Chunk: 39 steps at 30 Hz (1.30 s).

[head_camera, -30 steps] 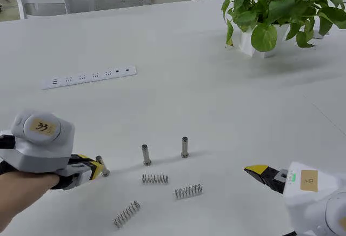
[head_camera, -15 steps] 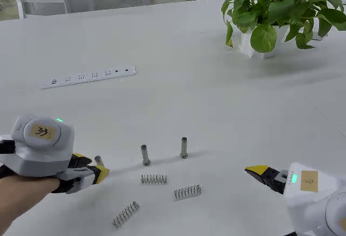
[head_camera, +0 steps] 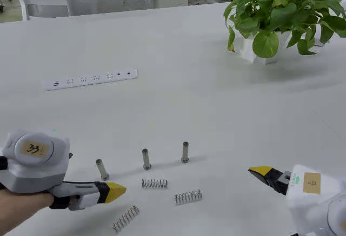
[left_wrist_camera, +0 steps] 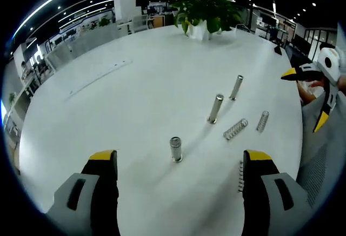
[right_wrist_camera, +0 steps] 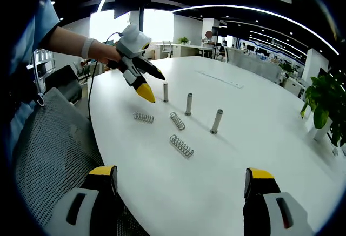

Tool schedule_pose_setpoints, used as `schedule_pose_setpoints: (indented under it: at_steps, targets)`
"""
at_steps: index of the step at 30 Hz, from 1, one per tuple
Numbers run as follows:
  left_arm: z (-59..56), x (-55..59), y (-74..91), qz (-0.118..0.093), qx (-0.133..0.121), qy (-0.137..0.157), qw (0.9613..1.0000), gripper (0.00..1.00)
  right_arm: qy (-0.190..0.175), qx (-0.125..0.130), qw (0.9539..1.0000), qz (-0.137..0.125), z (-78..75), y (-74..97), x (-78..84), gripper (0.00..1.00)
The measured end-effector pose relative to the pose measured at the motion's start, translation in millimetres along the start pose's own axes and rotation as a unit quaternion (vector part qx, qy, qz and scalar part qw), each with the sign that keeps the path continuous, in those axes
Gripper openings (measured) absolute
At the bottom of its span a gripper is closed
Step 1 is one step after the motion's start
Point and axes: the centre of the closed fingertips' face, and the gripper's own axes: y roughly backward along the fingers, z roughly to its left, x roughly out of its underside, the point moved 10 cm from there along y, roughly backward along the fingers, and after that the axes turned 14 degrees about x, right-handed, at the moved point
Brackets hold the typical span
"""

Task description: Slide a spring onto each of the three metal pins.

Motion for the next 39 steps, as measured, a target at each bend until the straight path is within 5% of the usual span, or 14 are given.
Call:
schedule_pose_setpoints:
  at_steps: [2, 11, 39]
  targets:
    - [-2.5, 3.6, 1.1, 0.014, 0.004, -0.012, 0.9998, 0.99, 0.001, 0.001, 1.0000, -0.001, -2.0, -0.3, -0.8, 0.99]
    - [-7.8, 12.8, 7.9, 0.006, 0.025, -0.007, 0.9996, 0.99, 0.004, 0.005, 1.0000, 0.000, -9.0, -2.3, -2.9, 0.99]
    - [-33.4, 40.1, 39.4, -0.052, 0.036, 0.016, 0.9979, 0.99, 0.014, 0.010, 0.9998, 0.009, -20.7, -0.6, 1.0, 0.99]
